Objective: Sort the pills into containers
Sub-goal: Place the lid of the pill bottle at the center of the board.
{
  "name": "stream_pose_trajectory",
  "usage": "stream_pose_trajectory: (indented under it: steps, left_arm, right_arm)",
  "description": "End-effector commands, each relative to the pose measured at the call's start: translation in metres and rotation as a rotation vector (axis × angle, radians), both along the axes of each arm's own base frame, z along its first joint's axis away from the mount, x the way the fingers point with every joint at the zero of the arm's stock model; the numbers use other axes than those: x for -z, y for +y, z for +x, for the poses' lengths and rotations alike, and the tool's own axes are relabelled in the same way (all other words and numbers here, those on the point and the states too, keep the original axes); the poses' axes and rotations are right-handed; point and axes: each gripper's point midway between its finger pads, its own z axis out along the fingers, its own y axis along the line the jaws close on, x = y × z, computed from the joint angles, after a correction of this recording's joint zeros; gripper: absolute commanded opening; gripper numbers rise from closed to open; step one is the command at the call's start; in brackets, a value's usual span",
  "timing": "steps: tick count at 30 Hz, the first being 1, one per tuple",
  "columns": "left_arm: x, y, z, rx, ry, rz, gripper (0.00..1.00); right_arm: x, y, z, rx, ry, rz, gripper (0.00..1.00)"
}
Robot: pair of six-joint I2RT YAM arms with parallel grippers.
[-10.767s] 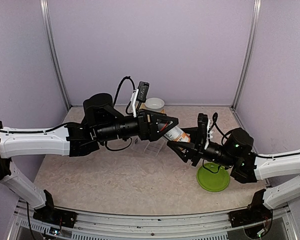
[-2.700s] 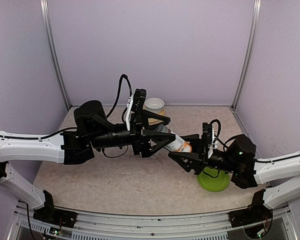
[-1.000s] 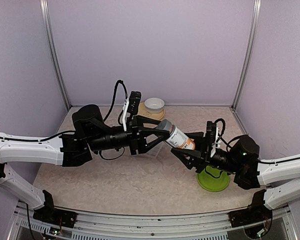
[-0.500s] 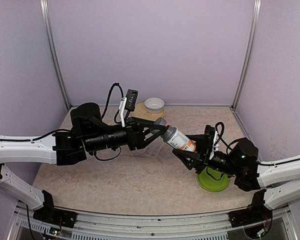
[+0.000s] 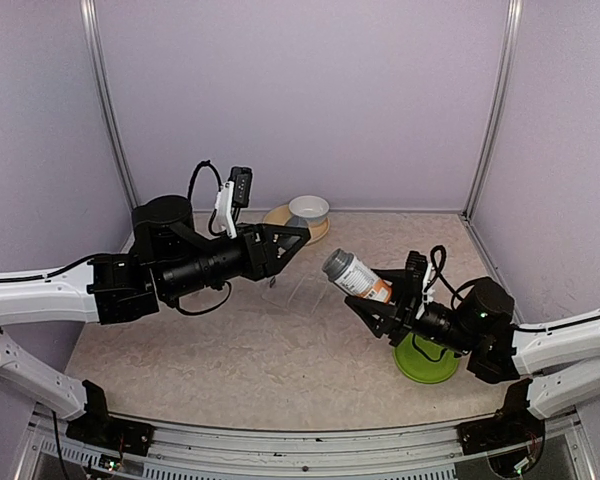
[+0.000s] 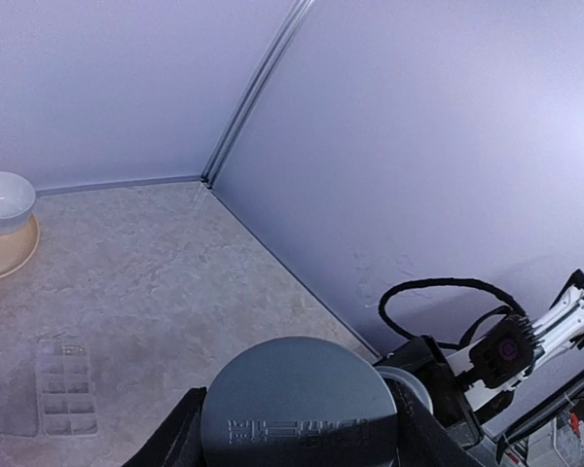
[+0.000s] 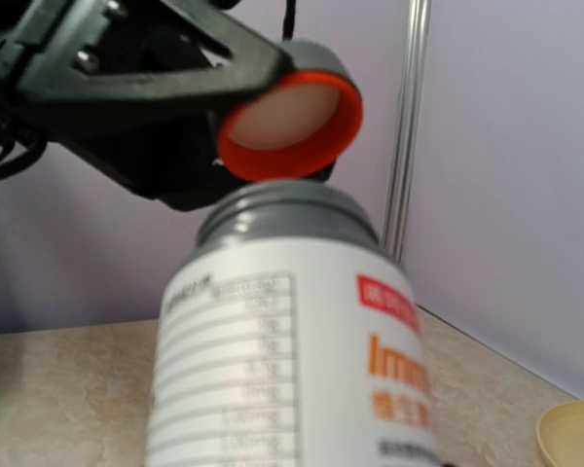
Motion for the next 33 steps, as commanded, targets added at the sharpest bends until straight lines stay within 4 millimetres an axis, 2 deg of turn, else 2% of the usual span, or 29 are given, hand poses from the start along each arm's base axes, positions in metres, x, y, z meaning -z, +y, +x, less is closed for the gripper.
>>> stream_pose_trajectory:
  steps: [1, 8, 13, 26, 33]
  left_arm:
    - [0.019, 0.026, 0.027, -0.151, -0.013, 0.095, 0.36]
    - [0.076, 0.066, 0.064, -0.327, 0.012, 0.245, 0.36]
    - [0.117, 0.093, 0.079, -0.429, 0.037, 0.339, 0.36]
    - [0.199, 0.126, 0.088, -0.556, 0.114, 0.534, 0.36]
    - [0.235, 0.133, 0.085, -0.560, 0.168, 0.581, 0.36]
  right_arm:
    - [-0.002, -0.004, 0.004, 0.029, -0.016, 0.019, 0.06]
    - [0.000, -0.004, 0.004, 0.027, -0.010, 0.022, 0.06]
    - [0.001, -0.003, 0.005, 0.026, -0.005, 0.020, 0.06]
    - [0.004, -0.004, 0.006, 0.030, -0.001, 0.020, 0.06]
    - [0.007, -0.007, 0.006, 0.038, 0.003, 0.023, 0.07]
